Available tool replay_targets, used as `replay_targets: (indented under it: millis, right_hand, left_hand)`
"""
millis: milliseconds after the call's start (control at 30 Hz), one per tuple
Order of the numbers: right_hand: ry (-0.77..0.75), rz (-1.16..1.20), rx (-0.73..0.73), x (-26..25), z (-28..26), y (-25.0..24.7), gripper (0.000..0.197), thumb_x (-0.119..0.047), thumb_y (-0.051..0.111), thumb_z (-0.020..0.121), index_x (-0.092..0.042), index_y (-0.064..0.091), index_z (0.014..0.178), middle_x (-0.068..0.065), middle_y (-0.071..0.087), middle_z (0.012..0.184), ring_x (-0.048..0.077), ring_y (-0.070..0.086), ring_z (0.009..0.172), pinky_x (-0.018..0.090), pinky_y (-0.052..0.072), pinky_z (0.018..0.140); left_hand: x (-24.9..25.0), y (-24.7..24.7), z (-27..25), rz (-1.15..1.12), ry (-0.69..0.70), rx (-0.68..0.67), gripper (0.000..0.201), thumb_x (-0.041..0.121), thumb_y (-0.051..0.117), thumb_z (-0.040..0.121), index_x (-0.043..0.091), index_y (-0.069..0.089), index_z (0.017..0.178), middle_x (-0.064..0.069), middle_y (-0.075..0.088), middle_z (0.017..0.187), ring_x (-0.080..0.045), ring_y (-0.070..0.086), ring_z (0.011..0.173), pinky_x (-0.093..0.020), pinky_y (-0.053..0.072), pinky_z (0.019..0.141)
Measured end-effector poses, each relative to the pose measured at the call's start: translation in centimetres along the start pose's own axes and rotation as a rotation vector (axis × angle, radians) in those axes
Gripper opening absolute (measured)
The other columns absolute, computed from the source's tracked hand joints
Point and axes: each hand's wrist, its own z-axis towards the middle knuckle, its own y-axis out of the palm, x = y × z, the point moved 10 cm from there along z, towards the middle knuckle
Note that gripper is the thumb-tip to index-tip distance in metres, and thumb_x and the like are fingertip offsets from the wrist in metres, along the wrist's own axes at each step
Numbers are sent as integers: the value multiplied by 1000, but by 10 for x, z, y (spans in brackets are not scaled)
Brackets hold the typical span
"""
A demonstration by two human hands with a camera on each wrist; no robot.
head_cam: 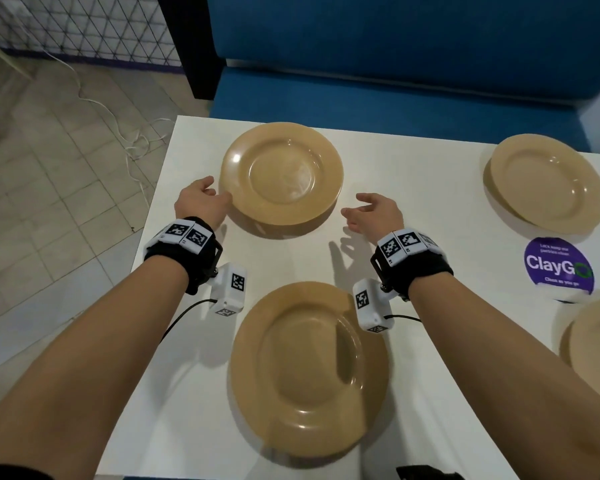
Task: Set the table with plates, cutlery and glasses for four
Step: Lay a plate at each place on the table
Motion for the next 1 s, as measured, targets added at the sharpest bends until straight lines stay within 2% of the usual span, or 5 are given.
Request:
replay_targets:
  millis: [300, 467, 633, 767, 1000]
  right_hand:
    - [-80, -312, -209, 41, -80, 7, 33, -22, 76, 75, -19, 67, 107, 3, 70, 99, 16, 63, 90, 29, 51, 90]
    - [-45, -581, -210, 70, -109, -3, 43, -15, 80, 68, -21, 67, 109, 2, 67, 98, 15, 60, 87, 23, 48, 77]
    - [-15, -619, -99, 82, -129, -13, 47, -3, 77, 64, -24, 70, 106, 6, 70, 87, 17, 65, 73, 21, 50, 65]
    - [-29, -602, -66, 81, -142, -2, 49, -5, 78, 64, -25, 70, 108, 6, 72, 94, 19, 69, 78, 27, 57, 75]
    - [-69, -559, -101, 77, -153, 18, 49, -6, 77, 69, -21, 67, 114, 0, 63, 84, 11, 56, 79, 21, 43, 71]
  left_hand:
    - [-26, 13, -113, 183, 129, -225, 69, 27, 75, 77, 22, 44, 138, -4, 51, 137, -20, 50, 125, -32, 40, 102]
    - [-57, 15, -152, 397, 164, -374, 64, 15, 76, 73, 22, 51, 132, -5, 61, 123, -22, 58, 113, -32, 46, 97]
    - [-72, -3, -171, 469, 236, -313, 40, 9, 63, 77, 23, 66, 114, 4, 64, 86, -16, 61, 87, -25, 50, 81]
    - [-79, -17, -168, 436, 223, -291, 36, 11, 63, 77, 22, 68, 111, 5, 65, 84, -15, 61, 85, -27, 53, 83]
    - [-89, -41, -155, 429, 207, -252, 35, 13, 66, 77, 22, 69, 110, 4, 69, 90, -13, 59, 87, -23, 47, 82]
